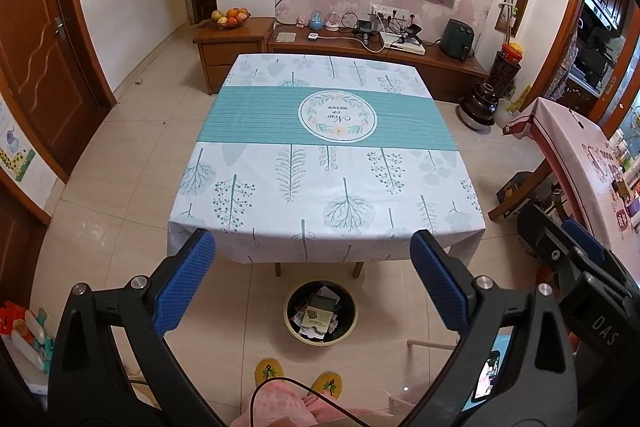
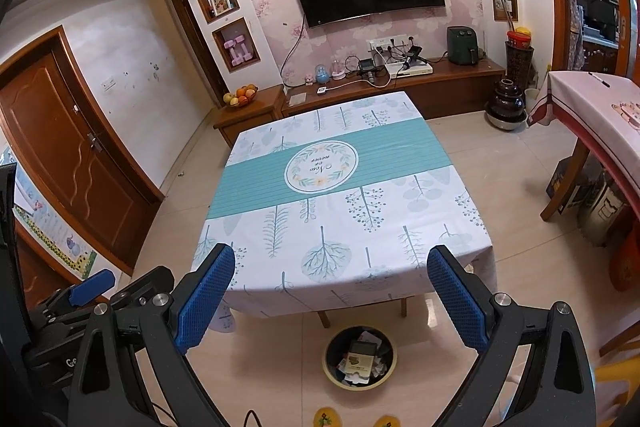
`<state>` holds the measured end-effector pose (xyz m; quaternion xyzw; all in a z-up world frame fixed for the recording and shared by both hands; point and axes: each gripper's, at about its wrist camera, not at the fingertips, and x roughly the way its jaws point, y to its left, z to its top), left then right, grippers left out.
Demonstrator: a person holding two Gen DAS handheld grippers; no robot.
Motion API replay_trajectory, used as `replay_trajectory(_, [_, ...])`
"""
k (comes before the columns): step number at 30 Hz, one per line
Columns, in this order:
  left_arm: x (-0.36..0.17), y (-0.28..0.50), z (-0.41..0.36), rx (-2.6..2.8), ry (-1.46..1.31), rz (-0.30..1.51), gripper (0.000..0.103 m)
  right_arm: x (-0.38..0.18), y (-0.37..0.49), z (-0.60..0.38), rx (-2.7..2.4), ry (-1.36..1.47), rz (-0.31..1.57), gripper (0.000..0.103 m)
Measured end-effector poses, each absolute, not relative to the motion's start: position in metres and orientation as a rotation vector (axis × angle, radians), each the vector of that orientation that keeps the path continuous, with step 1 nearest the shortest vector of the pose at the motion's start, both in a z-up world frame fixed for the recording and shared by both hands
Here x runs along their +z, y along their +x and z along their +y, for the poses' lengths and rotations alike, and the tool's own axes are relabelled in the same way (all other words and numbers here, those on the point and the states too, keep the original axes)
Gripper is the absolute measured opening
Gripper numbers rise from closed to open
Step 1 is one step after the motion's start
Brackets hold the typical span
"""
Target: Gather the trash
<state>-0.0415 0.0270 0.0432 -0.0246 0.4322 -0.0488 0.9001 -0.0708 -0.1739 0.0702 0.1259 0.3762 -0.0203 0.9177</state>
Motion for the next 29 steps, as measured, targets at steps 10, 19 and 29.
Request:
replay_trajectory(10, [0.043, -0.039, 0.027, -0.100, -0.051, 0.896, 0.097, 0.073, -0.075, -0.174, -0.049, 0.260, 0.777, 0.098])
replay_trajectory(19, [0.042, -0.035, 0.025, -0.099, -0.056, 0.897, 0.097, 0.074, -0.076, -0.171, -0.053, 0.262, 0.778, 0.098])
replay_trajectory(29, [0.035, -0.034, 0.024, -0.081, -0.065, 0.910, 0.097, 0.070, -0.080, -0.176, -0.051, 0.261, 0.783, 0.098])
